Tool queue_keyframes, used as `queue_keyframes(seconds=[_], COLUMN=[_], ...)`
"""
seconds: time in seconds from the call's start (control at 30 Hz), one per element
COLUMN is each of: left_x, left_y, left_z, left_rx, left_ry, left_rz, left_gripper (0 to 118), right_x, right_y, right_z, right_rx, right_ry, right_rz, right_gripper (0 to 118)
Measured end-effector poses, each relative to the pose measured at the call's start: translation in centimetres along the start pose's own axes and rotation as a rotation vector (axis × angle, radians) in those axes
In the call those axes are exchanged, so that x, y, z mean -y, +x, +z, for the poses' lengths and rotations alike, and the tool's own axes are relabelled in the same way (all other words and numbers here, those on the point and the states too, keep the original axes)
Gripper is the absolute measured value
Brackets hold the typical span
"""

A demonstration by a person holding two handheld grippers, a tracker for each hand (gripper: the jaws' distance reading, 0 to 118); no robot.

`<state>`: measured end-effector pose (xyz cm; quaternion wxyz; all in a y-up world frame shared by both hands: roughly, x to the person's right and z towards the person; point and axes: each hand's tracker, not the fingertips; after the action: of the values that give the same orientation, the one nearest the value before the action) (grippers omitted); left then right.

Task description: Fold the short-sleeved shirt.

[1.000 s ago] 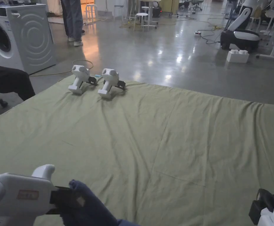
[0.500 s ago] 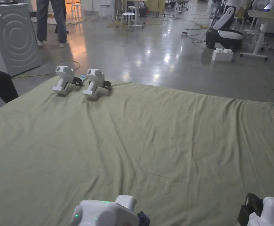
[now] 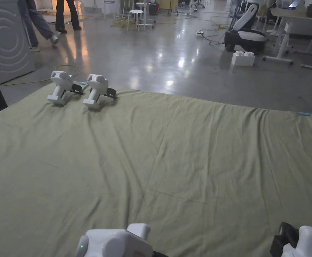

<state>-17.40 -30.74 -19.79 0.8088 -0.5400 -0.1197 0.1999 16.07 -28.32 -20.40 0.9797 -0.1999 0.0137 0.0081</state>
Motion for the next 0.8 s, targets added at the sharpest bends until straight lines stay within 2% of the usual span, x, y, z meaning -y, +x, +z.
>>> queue_keyframes(seconds=[0.13,0.2,0.23,0.3,0.37,0.5,0.67,0.8], left_x=[-0.7,-0.6,-0.5,-0.3,-0.1,1.0,1.7,1.6], left_y=[-0.9,-1.0,-1.0,-1.2,-1.2,-0.3,1.2,0.6], left_z=[2.5,2.5,1.9,0.7,-1.4,-4.7,-5.9,-5.8], left_rx=[0.026,-0.023,-0.049,-0.044,-0.005,0.011,0.017,0.052], left_ry=[0.055,0.062,0.056,0.030,-0.025,-0.092,-0.052,-0.030], left_rz=[0.029,0.027,0.015,0.004,0.028,0.016,-0.013,0.038], left_gripper=[66,61,51,37,22,20,20,20], right_x=[0.0,0.0,0.1,0.2,0.4,0.6,0.6,0.6], right_y=[0.0,0.0,-0.1,-0.1,-0.2,-0.2,-0.1,-0.1], right_z=[0.2,0.2,0.3,0.4,0.3,0.4,0.6,0.6], right_rx=[0.001,0.000,-0.001,0.000,-0.002,-0.002,0.003,0.001], right_ry=[0.000,-0.002,-0.002,-0.002,-0.006,-0.014,-0.017,-0.021], right_rz=[-0.001,-0.002,-0.002,-0.001,0.003,0.008,0.017,0.016], right_gripper=[4,4,4,4,4,4,4,4])
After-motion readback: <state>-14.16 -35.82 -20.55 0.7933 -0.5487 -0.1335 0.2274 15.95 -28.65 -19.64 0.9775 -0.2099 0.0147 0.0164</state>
